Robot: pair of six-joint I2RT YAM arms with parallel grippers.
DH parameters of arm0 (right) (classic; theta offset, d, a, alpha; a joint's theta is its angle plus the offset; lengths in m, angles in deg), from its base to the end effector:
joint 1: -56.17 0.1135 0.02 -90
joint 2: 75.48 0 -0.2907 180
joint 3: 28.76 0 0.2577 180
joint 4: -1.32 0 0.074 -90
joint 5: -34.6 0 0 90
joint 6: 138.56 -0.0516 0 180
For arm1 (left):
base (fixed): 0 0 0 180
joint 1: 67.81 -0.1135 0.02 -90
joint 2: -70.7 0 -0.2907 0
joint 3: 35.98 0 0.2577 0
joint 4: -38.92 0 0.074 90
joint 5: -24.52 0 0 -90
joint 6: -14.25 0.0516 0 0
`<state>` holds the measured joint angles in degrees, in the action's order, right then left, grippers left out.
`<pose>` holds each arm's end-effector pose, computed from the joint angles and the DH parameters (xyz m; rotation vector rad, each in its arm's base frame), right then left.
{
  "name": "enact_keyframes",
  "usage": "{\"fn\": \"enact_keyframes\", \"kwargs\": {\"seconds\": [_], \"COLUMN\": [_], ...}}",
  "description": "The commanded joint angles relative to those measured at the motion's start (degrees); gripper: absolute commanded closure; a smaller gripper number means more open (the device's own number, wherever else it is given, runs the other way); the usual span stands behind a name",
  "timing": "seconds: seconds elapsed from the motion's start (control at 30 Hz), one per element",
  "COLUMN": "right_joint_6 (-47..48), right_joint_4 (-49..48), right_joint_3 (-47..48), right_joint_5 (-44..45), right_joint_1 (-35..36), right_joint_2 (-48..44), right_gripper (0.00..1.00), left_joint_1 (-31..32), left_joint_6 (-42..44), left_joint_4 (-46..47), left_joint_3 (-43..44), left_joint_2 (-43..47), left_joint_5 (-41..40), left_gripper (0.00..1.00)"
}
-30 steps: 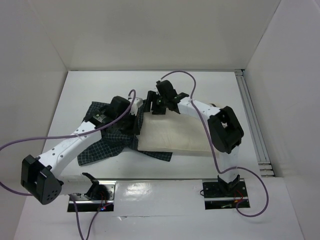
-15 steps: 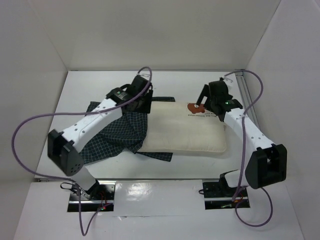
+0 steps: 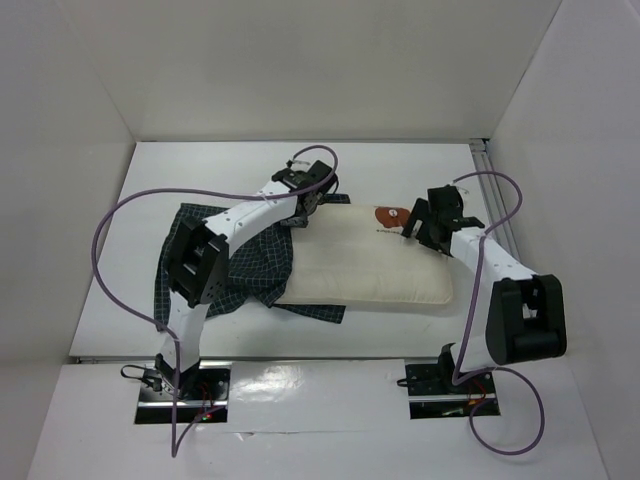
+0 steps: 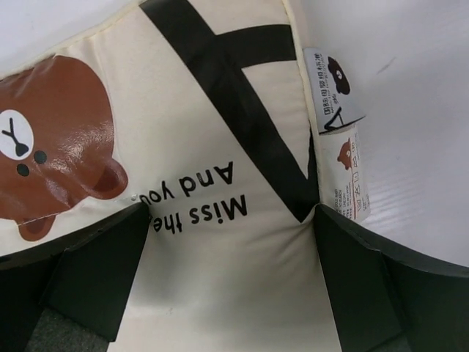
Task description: Put the pillow into the pillowcase
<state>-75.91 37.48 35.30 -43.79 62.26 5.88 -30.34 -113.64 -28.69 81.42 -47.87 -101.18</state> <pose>0.2960 0.0211 0.2242 0.5383 2.4175 -0.0059 0.3823 -0.2551 0.2555 -0.1571 2.4550 0.3447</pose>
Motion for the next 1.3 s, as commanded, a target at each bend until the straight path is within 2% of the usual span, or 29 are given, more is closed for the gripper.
{"fn": "enact_keyframes", "kwargs": {"seconds": [0.0, 0.03, 0.07, 0.17, 0.2, 0.3, 0.33, 0.37, 0.4, 0.53, 0.6, 0.7, 0.8, 0.83, 0.87, 0.9, 0.93, 0.97, 1.03, 1.1, 1.17, 1.2, 1.23, 1.27], "right_joint_6": [2.21, 2.22, 2.74, 3.27, 3.27, 3.45, 2.49, 0.31, -0.76, -8.66, -13.31, -17.19, -20.8, -20.81, -19.5, -16.71, -14.94, -13.18, -8.88, -6.67, -4.46, -3.59, -2.97, -2.36], "right_joint_4": [-1.16, -1.69, -1.69, -3.27, -3.88, -5.29, -5.82, -5.82, -6.43, -8.02, -8.72, -7.85, -3.37, -2.49, -1.87, -0.91, 0.58, 4.07, 7.35, 10.6, 12.27, 12.28, 13.24, 13.25], "right_joint_3": [-4.09, -4.62, -5.75, -8.13, -8.66, -9.89, -10.5, -10.51, -11.21, -11.21, -13.48, -15.95, -18.58, -19.38, -20.0, -20.0, -18.96, -17.73, -12.57, -8.25, -1.83, 0.37, 4.22, 5.91], "right_joint_5": [-5.63, -6.16, -6.69, -9.49, -10.55, -15.56, -16.36, -16.36, -17.32, -16.12, -9.9, -7.06, -2.94, -2.22, -2.21, -0.91, -0.37, 0.16, 3.04, 5.68, 11.73, 14.72, 20.84, 22.99], "right_joint_1": [0.15, 0.15, 0.15, 0.15, 0.15, 1.37, 2.17, 3.31, 5.75, 13.67, 16.14, 17.55, 18.6, 18.61, 18.61, 18.61, 18.61, 18.61, 19.14, 21.15, 24.74, 26.5, 30.26, 32.21], "right_joint_2": [0.64, 0.64, 0.12, -1.37, -1.99, -3.31, -3.92, -5.5, -6.38, -13.32, -17.88, -19.92, -24.73, -26.41, -27.91, -29.58, -29.59, -29.59, -28.99, -28.37, -25.31, -23.11, -17.96, -15.21], "right_gripper": [0.0, 0.0, 0.11, 0.36, 0.56, 0.87, 0.99, 1.0, 1.0, 1.0, 1.0, 1.0, 1.0, 1.0, 1.0, 0.87, 0.66, 0.3, 0.11, 0.04, 0.01, 0.01, 0.01, 0.01], "left_joint_1": [-1.09, -1.61, -1.61, -1.61, -1.61, -0.56, 0.48, 1.8, 2.51, 6.9, 8.75, 7.63, 6.48, 6.47, 6.47, 6.47, 5.86, 5.07, 4.02, 2.26, -2.48, -6.15, -7.84, -9.25], "left_joint_6": [-0.34, -0.34, -0.34, 0.71, 2.02, 6.84, 8.86, 10.54, 12.3, 15.29, 13.47, 11.35, 11.35, 12.13, 12.66, 12.66, 13.27, 13.28, 12.5, 10.74, 6.71, 5.21, 2.32, 0.9], "left_joint_4": [-1.22, -1.22, -1.22, -0.61, -0.61, 3.78, 5.62, 9.46, 10.46, 14.42, 12.33, 9.6, 8.27, 7.49, 7.48, 6.78, 5.82, 4.77, 4.14, 3.62, 4.83, 6.15, 9.9, 11.86], "left_joint_3": [3.81, 4.86, 4.87, 6.36, 7.41, 8.64, 8.65, 8.65, 9.52, 16.54, 24.88, 28.42, 25.89, 25.18, 24.56, 23.51, 23.5, 22.11, 19.91, 15.61, 6.31, -1.73, -6.42, -10.99], "left_joint_2": [-2.62, -2.64, -3.33, -3.34, -3.34, -3.34, -3.34, -3.34, -3.34, -6.14, -9.04, -12.39, -11.26, -10.12, -8.89, -6.18, -4.67, -1.61, 2.18, 7.09, 16.02, 19.21, 25.6, 28.79], "left_joint_5": [-1.48, -1.47, -0.95, 1.15, 2.03, 8.52, 15.59, 18.71, 21.61, 42.6, 43.01, 41.08, 34.68, 32.39, 30.71, 28.0, 27.27, 25.96, 23.06, 19.2, 19.18, 19.79, 19.8, 21.1], "left_gripper": [0.51, 0.55, 0.67, 0.99, 1.0, 1.0, 1.0, 1.0, 1.0, 1.0, 1.0, 1.0, 0.76, 0.51, 0.41, 0.32, 0.23, 0.1, 0.09, 0.1, 0.12, 0.13, 0.13, 0.13]}}
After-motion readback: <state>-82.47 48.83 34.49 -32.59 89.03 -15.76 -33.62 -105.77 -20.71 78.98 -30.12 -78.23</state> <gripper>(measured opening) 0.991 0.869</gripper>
